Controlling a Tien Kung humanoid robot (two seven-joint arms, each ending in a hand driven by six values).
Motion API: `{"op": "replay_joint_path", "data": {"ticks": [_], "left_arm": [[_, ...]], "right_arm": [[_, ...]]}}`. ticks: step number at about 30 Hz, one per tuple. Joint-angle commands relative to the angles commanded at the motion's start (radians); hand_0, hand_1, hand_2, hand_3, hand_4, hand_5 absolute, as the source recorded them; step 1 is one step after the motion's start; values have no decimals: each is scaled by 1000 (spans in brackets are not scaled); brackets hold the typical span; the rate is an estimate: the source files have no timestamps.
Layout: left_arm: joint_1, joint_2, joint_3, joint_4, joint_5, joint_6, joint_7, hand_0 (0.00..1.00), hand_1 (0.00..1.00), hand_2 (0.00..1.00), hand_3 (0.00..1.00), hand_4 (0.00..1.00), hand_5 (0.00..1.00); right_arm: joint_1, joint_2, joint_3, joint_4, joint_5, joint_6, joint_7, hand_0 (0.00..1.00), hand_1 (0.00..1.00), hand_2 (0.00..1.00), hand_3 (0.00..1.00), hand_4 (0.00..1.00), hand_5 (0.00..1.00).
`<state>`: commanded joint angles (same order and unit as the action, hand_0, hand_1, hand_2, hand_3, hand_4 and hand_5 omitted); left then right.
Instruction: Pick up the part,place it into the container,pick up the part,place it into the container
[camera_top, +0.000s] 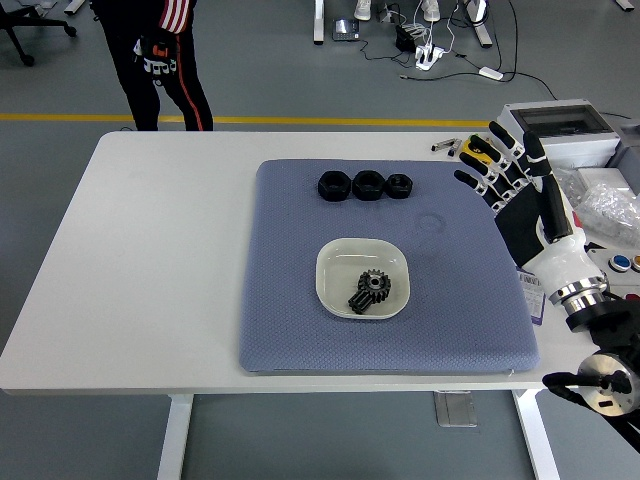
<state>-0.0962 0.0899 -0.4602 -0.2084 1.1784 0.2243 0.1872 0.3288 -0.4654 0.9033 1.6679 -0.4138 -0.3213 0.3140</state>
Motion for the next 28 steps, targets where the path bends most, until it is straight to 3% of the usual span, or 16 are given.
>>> {"op": "replay_joint_path", "data": {"ticks": [2,3,14,28], "left_arm": [[1,-1,-3,0,6,-1,0,640,628,662,608,610,646],[2,-2,-6,0,11,-2,0,640,628,658,608,609,645],[10,-1,-18,-1,40,-12,-1,640,628,658,608,609,644],[23,2,-15,-2,28,-24,3,639,627,657,610,610,643]], "right_arm": [[-18,5,14,1,-33,10,-15,928,860,898,936,998,801],[-28,9,22,1,-54,15,-23,998,945,952,985,998,946],[-95,37,63,-7,-153,42,-60,998,998,993,998,998,978],[-85,37,74,-4,-163,42,-83,998,998,998,998,998,998]]}}
